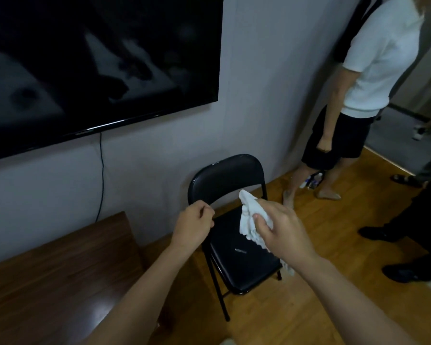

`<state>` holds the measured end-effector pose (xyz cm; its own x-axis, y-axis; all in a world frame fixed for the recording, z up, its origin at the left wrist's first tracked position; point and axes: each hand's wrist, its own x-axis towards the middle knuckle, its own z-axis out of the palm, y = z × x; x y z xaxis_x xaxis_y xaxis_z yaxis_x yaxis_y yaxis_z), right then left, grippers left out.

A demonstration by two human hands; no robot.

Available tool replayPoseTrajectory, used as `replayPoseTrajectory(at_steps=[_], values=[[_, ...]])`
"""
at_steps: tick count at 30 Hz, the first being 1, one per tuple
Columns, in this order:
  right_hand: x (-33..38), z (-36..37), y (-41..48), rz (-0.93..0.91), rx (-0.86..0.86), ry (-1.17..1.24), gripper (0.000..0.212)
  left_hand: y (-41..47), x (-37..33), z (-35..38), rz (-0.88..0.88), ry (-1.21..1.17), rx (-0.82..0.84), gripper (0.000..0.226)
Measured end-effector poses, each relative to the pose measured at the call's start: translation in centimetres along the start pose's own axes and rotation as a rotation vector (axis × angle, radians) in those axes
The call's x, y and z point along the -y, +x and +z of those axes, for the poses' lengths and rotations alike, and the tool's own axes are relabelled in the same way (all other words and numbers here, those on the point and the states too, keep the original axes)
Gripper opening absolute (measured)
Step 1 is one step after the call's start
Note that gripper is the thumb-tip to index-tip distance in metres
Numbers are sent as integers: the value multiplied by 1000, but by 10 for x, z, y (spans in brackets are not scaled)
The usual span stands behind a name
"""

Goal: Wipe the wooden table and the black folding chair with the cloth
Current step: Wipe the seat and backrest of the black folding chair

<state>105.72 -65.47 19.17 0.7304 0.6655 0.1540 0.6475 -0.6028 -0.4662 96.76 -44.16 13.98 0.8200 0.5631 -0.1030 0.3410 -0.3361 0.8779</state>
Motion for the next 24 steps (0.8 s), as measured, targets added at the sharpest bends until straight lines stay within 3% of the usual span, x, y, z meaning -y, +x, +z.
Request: replayPoseTrajectory(at_steps=[13,20,24], values=[[-94,-2,117,-121,102,-49,36,100,3,77,-91,-36,-123,12],[-175,74,121,-229,205,-16,39,104,72,137,-200,-26,-229,11],[-238,149,106,-299,284,-53,42,112,140,184,-273,27,-203,10]])
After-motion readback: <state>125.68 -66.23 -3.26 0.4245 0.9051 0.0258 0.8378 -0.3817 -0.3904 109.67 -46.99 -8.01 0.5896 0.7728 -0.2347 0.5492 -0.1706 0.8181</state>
